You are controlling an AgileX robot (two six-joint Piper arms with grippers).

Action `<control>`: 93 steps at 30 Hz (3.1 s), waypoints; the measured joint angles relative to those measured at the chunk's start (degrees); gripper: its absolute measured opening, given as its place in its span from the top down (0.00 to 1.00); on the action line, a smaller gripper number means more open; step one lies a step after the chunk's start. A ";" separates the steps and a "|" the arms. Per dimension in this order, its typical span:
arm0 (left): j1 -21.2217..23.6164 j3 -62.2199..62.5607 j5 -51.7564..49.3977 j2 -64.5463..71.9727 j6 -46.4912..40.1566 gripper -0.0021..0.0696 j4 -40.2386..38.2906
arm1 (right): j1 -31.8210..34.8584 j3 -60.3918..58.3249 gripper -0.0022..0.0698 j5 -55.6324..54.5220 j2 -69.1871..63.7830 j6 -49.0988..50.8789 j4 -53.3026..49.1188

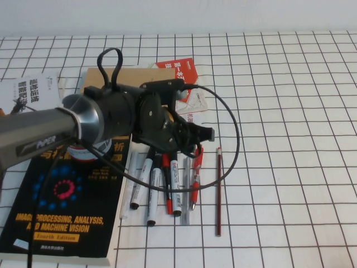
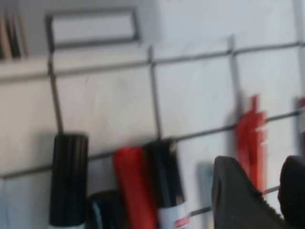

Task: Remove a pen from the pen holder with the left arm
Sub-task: 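Take a marker out of the pen holder and lay it on the table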

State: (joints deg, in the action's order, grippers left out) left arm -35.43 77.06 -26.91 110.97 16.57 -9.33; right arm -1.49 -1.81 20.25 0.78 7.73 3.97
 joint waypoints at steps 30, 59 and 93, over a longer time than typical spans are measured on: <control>-3.33 -42.99 34.85 -50.08 -25.52 0.97 10.44 | 0.00 0.00 0.99 0.00 0.00 0.00 0.00; 5.33 -74.85 25.22 -87.45 -25.52 0.97 5.43 | 0.00 0.00 0.99 0.00 0.00 0.00 0.00; 33.35 -78.54 9.33 -111.57 -25.52 0.98 5.96 | 0.00 0.00 0.99 0.00 0.00 0.00 0.00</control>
State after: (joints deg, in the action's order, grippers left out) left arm -2.07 -1.47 -17.59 -0.60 -8.95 -3.36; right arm -1.49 -1.81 20.25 0.78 7.73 3.97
